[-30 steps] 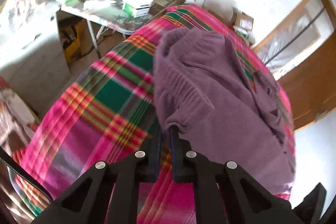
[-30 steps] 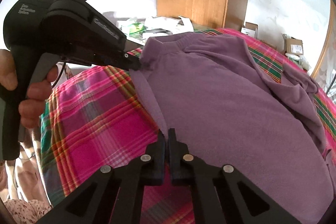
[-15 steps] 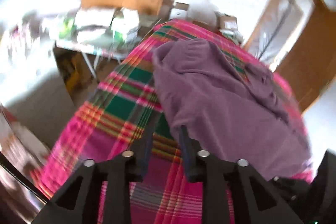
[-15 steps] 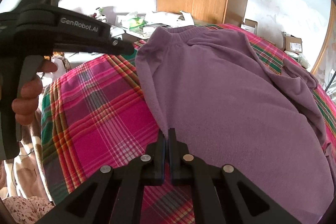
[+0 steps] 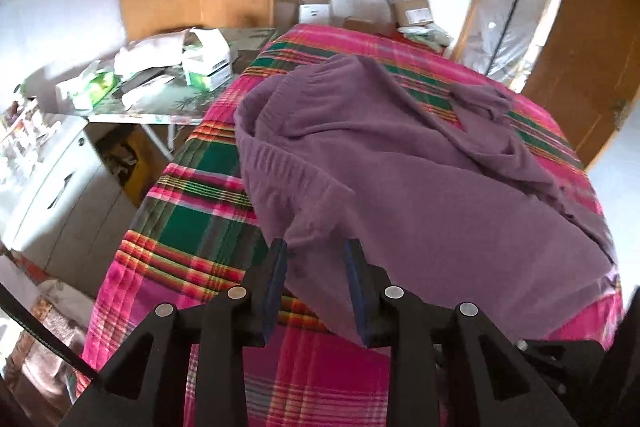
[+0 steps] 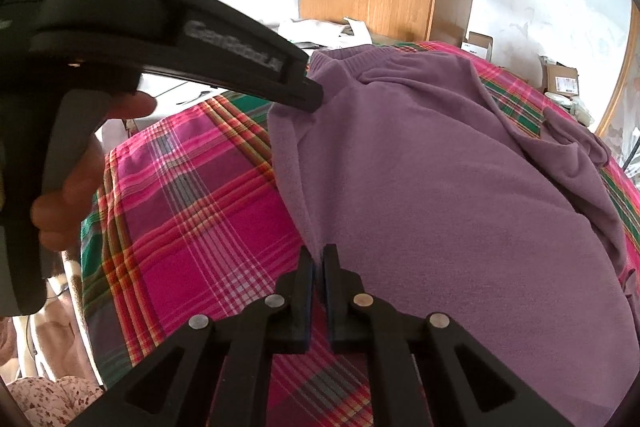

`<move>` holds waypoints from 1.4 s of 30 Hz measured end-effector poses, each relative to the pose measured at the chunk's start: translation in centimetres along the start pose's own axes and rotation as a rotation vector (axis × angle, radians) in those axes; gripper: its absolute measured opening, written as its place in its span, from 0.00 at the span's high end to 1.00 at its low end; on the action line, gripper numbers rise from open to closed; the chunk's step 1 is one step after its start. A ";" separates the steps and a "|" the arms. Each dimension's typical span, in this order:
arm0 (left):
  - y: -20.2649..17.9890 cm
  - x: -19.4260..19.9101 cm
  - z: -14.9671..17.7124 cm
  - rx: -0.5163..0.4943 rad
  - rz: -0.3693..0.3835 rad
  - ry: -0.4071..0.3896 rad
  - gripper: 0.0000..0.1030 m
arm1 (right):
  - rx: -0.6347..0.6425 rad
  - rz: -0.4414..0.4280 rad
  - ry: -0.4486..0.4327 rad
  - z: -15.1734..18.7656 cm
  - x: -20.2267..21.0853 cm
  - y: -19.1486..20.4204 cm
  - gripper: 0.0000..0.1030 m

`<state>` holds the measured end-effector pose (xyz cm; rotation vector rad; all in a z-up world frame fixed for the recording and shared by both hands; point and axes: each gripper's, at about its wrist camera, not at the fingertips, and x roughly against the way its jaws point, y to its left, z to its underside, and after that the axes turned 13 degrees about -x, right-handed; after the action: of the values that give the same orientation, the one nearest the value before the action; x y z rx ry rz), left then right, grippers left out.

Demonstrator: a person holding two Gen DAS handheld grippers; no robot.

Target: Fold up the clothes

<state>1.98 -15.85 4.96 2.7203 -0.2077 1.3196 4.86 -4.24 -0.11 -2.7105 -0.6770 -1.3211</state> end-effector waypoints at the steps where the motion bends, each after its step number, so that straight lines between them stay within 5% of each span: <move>1: -0.1 -0.4 -0.2 -0.009 -0.019 0.010 0.70 | -0.002 -0.003 -0.001 0.0 0.0 0.0 0.94; 7: -0.8 -2.0 -1.2 -0.071 -0.134 0.037 0.68 | 0.004 -0.017 0.008 0.0 0.0 0.2 0.92; 18: -0.7 -3.0 -1.5 -0.029 0.027 0.015 0.68 | -0.011 -0.030 0.010 0.2 0.3 -0.1 0.92; 27: -0.3 -4.6 -1.4 0.039 -0.011 0.037 0.71 | -0.031 -0.015 0.004 0.2 0.5 -0.7 0.91; 35: -1.9 -5.4 -2.6 -0.043 -0.121 0.119 0.67 | -0.059 0.007 -0.008 0.0 0.9 -1.3 0.91; 42: -0.3 -5.8 -2.2 0.034 -0.069 0.133 0.70 | -0.054 0.070 -0.070 -0.3 4.0 -3.2 0.87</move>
<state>-3.18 -14.75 1.75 2.6284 -0.0797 1.4898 5.48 0.00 2.71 -2.8072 -0.5536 -1.2524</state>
